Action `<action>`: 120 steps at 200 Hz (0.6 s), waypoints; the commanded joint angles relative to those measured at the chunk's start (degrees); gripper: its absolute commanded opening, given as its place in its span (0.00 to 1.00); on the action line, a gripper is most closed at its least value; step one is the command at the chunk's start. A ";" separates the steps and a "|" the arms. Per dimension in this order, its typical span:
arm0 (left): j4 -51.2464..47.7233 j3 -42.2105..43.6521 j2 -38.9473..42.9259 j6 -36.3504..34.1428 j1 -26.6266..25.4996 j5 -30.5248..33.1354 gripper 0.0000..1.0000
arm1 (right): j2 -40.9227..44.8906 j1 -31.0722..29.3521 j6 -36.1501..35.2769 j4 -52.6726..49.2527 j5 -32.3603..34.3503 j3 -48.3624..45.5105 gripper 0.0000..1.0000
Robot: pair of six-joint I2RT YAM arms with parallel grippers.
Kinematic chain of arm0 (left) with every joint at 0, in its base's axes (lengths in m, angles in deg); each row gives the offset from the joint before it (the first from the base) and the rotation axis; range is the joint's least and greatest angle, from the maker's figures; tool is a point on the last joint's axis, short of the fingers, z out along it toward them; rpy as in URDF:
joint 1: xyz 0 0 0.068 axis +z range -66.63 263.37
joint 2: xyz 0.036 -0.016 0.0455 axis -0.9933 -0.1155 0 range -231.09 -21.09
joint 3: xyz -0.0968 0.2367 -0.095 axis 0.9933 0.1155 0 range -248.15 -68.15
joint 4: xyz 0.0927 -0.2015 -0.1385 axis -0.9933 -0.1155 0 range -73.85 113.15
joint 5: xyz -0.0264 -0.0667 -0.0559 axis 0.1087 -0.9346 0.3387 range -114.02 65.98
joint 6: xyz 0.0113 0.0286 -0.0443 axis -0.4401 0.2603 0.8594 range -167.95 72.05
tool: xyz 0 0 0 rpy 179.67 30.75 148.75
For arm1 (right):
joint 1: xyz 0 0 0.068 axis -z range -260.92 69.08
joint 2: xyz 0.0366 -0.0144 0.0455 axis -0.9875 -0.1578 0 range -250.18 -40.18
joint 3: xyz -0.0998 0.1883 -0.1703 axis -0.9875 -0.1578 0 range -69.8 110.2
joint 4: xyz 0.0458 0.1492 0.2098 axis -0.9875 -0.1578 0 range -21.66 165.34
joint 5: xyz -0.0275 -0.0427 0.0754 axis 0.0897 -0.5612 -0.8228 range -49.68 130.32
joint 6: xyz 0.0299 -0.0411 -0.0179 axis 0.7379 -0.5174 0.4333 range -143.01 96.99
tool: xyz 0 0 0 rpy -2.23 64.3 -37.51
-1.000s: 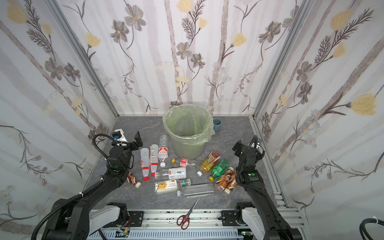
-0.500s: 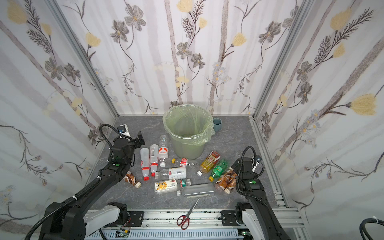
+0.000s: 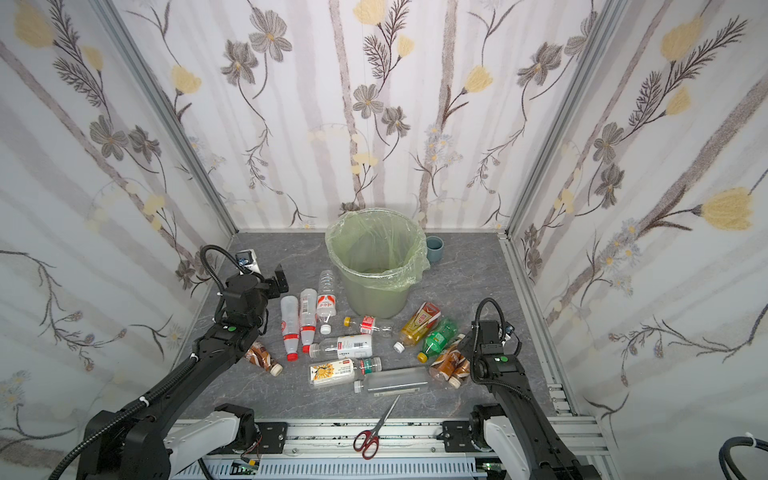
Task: Put the plastic bottles in the bin
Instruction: 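Grasp the brown Nescafe bottle with the right gripper while the left gripper descends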
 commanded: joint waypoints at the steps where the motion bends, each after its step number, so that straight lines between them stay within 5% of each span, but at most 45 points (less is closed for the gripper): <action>1: -0.28 -0.62 0.12 -0.99 0.03 0.68 1.00 | -1.16 0.07 0.88 1.88 0.18 -0.17 0.85; 120: -2.21 -1.86 -1.90 -1.01 0.64 -1.57 1.00 | -8.00 1.17 -1.41 8.48 0.58 -1.42 0.60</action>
